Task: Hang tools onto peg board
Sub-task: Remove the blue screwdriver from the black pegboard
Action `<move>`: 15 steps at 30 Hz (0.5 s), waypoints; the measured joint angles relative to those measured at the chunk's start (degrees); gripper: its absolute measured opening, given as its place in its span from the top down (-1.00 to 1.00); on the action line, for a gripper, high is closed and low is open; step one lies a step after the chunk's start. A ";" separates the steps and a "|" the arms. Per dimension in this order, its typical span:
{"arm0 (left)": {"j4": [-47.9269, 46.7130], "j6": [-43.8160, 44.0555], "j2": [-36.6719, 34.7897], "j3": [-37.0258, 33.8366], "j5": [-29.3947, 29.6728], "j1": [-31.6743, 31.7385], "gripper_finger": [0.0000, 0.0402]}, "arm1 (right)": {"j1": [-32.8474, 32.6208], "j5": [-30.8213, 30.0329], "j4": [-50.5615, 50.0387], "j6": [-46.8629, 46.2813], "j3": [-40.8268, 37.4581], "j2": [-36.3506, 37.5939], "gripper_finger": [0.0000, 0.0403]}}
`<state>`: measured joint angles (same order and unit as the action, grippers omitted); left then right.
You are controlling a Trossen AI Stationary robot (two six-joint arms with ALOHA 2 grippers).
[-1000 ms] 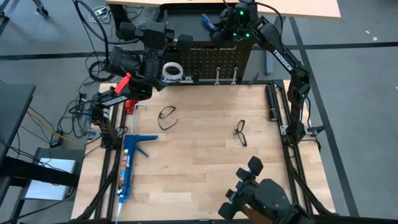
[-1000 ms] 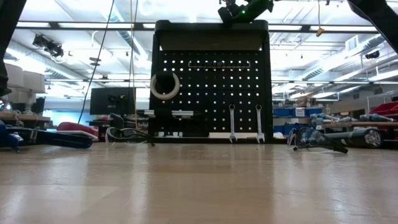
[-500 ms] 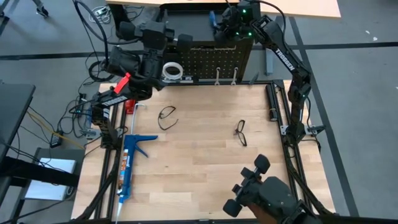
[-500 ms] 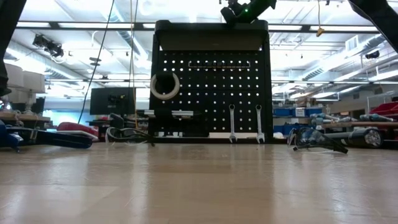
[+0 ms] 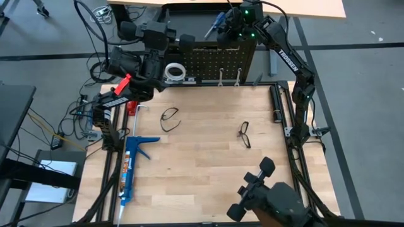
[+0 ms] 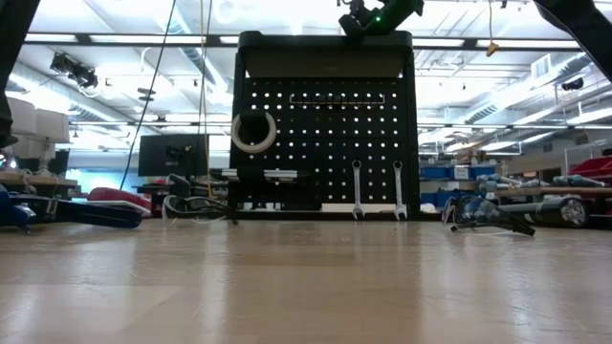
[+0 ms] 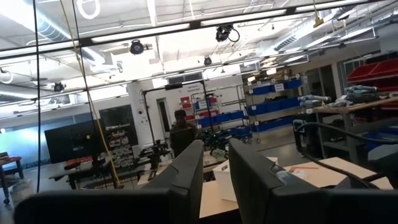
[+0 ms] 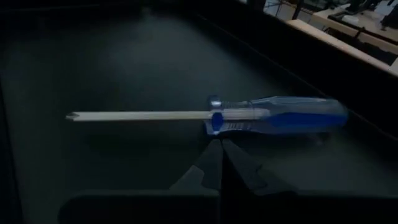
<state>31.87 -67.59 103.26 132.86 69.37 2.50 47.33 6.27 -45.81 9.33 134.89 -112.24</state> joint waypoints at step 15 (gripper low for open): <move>-19.29 5.99 0.38 0.00 1.44 9.70 0.59 | -6.11 0.20 16.50 -5.55 -0.02 6.48 0.68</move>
<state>12.57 -61.60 103.64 132.86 70.81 12.21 41.22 6.47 -29.31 3.79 134.87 -105.75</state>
